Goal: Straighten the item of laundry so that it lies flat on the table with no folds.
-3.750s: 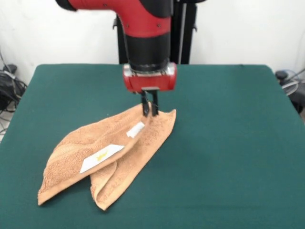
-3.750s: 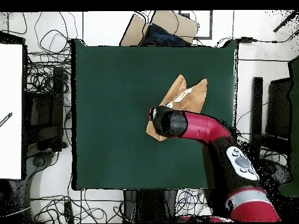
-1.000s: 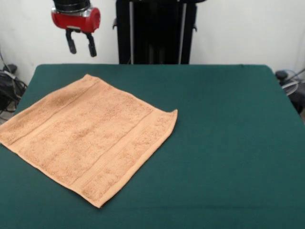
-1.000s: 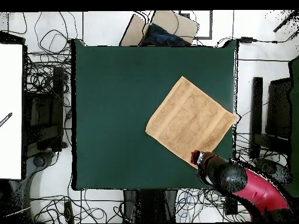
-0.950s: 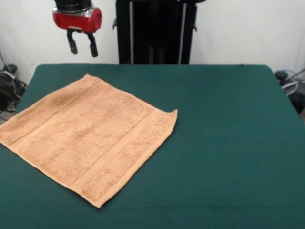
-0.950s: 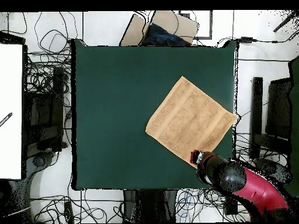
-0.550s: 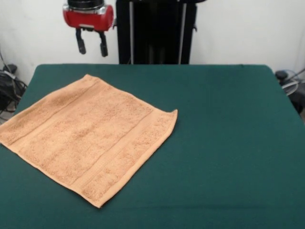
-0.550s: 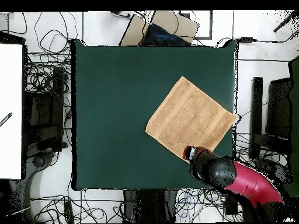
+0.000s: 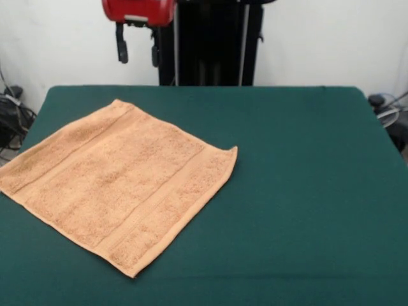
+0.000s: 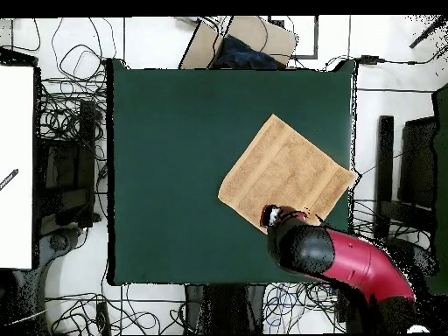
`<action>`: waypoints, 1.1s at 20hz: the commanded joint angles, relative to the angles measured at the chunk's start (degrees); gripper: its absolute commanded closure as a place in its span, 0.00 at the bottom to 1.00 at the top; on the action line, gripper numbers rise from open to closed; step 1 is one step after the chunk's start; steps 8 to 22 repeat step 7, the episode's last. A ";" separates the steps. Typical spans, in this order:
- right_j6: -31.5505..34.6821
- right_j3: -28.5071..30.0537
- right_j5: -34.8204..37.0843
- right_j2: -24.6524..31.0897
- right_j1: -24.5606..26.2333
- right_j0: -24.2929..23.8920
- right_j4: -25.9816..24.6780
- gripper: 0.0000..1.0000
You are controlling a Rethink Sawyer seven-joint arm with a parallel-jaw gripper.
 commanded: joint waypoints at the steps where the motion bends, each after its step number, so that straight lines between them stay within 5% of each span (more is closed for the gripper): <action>1: 5.54 -1.81 4.56 2.47 -1.00 2.33 2.79 0.00; 22: 4.52 -3.51 4.62 2.44 0.19 2.43 2.99 0.00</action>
